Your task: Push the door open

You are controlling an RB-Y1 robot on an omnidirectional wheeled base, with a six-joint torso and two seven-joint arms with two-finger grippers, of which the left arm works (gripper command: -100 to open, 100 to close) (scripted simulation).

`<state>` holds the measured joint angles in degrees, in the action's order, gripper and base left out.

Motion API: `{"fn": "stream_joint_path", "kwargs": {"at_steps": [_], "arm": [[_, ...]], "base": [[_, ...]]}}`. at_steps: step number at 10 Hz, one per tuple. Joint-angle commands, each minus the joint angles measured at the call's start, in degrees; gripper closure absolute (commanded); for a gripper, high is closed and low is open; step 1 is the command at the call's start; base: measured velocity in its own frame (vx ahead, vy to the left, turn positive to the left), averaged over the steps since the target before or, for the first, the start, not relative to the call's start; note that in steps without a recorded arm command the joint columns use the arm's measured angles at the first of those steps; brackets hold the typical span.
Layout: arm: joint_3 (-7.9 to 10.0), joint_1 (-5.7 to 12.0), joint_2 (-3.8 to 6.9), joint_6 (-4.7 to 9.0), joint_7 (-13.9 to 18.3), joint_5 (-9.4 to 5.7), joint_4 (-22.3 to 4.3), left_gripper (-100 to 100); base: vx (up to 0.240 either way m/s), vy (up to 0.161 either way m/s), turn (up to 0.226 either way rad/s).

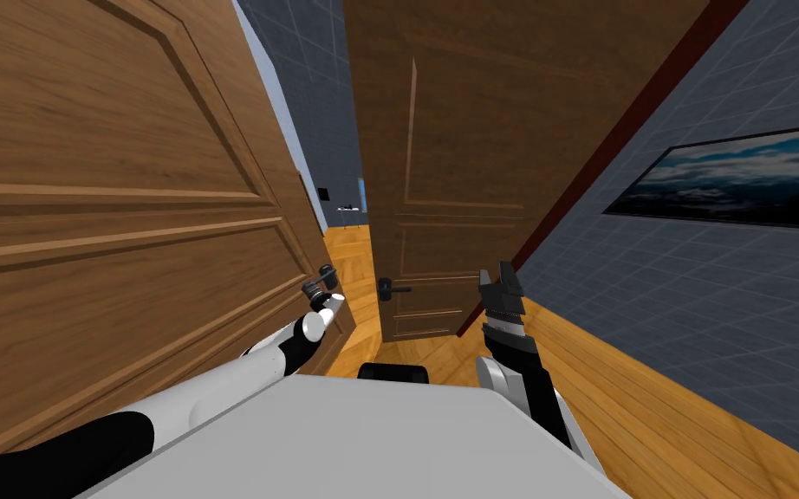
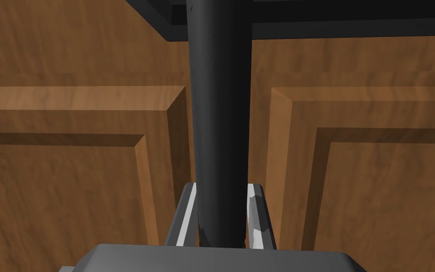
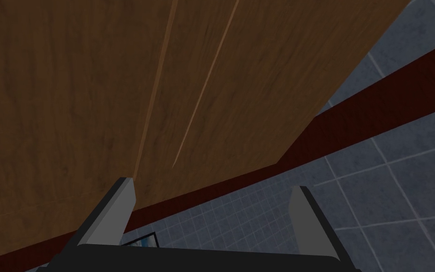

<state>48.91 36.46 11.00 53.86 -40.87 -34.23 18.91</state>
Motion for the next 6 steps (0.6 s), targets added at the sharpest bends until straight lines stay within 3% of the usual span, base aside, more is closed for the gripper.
{"fn": "stream_joint_path", "kwargs": {"at_steps": [1, 3, 4, 5, 6], "arm": [[-0.04, 0.71, 1.39, 1.83, 0.6, -0.3, -1.0, 100], [-0.04, 0.71, 1.39, 1.83, 0.6, -0.3, -1.0, 100], [0.12, 1.05, 1.81, 2.76, -0.4, -1.92, -2.0, 100], [0.12, 1.05, 1.38, 2.49, -0.4, -1.92, 1.9, 100], [0.12, 1.05, 1.81, 2.76, -0.4, -1.92, -1.0, 100]], "base": [[0.014, -0.005, -0.012], [0.004, 0.0, 0.003], [0.041, 0.009, -0.055], [0.042, 0.003, 0.001], [0.022, 0.007, 0.006]]}}
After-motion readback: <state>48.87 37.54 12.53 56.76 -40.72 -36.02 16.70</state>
